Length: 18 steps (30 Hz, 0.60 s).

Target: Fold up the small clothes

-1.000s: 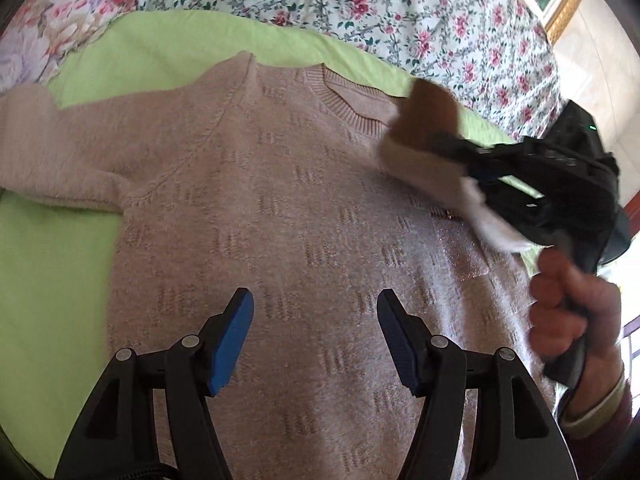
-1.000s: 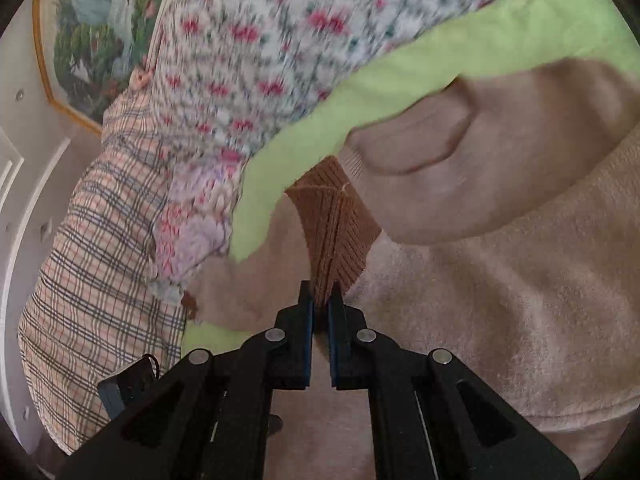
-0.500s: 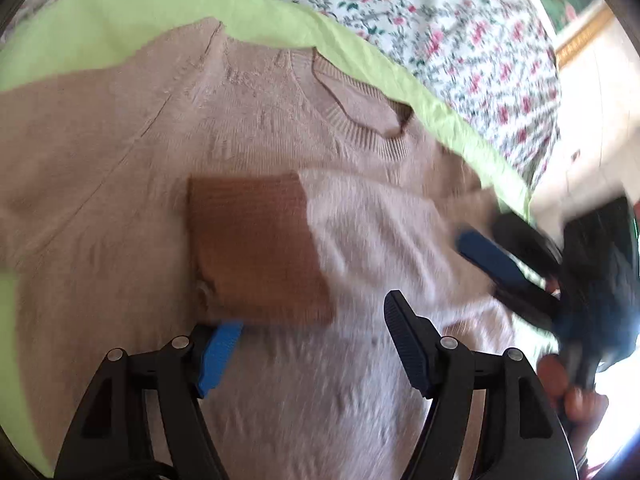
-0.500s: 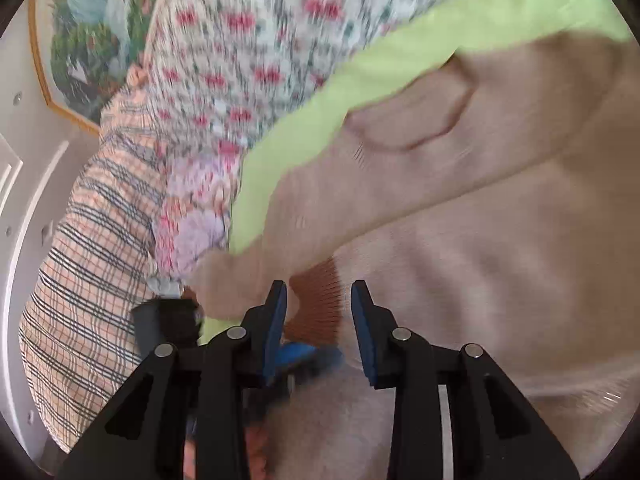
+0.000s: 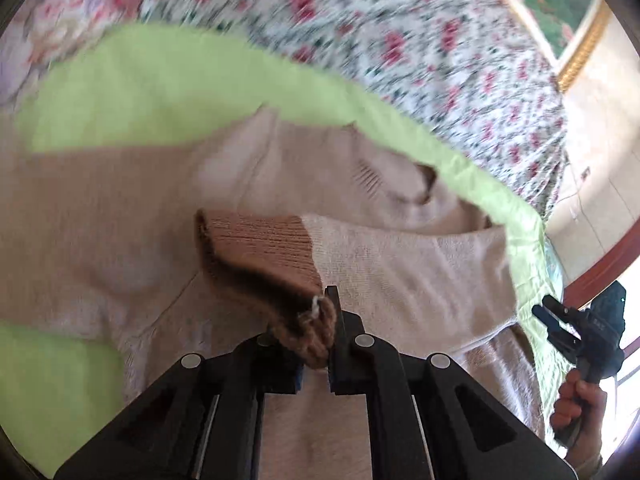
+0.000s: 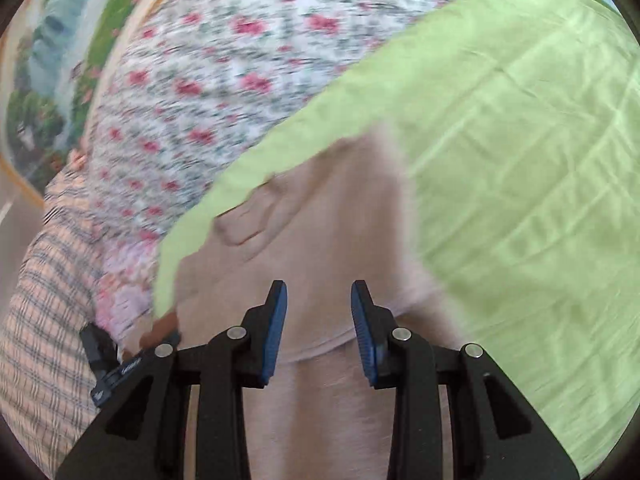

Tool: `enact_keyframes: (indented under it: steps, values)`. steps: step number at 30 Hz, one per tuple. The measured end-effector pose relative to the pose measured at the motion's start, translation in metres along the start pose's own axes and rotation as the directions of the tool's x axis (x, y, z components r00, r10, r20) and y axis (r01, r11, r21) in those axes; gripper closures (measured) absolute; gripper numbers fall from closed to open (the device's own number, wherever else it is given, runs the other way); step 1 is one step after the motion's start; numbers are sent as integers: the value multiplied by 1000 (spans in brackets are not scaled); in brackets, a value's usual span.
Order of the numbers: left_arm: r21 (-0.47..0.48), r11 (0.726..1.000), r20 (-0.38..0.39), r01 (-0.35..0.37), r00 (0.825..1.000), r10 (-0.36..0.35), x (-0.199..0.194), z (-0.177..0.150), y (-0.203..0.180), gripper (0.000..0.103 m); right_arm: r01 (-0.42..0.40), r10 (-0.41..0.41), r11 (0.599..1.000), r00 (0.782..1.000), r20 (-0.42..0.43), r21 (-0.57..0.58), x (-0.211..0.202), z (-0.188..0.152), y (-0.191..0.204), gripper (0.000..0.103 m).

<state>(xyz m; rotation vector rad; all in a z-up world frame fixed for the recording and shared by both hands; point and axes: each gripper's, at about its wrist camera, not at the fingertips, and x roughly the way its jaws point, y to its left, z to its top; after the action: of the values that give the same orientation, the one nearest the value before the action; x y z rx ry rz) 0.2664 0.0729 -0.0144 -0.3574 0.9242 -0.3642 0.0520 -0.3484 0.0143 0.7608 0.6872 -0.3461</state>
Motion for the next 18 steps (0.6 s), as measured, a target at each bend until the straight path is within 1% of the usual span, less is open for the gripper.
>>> enact_keyframes:
  steps: [4, 6, 9, 10, 12, 14, 15, 18]
  values:
    - [-6, 1000, -8, -6, 1000, 6, 4, -10, 3, 96, 76, -76, 997, 997, -28, -23, 23, 25, -12, 68]
    - [3, 1000, -22, -16, 1000, 16, 7, -17, 3, 96, 106, -108, 994, 992, -58, -40, 40, 35, -15, 68]
    - [31, 999, -32, -20, 999, 21, 6, -26, -2, 95, 113, -122, 990, 985, -124, -79, 68, 45, -20, 68]
    - [39, 999, -33, -23, 999, 25, 5, -27, -2, 95, 109, -124, 989, 980, -155, -105, 77, 46, -19, 71]
    - [54, 998, -27, -27, 999, 28, 2, -26, -5, 96, 115, -133, 984, 982, -135, -133, 74, 51, -19, 94]
    - [62, 998, -14, -6, 1000, 7, -2, -23, -9, 96, 123, -133, 986, 987, -85, -115, 61, 56, -26, 95]
    - [66, 998, -14, 1, 1000, 0, -2, -22, -10, 96, 133, -141, 986, 987, -80, -102, 58, 57, -33, 95]
    - [84, 996, -39, -39, 998, 42, 9, -23, -14, 96, 152, -164, 983, 979, -123, -107, 66, 52, -42, 94]
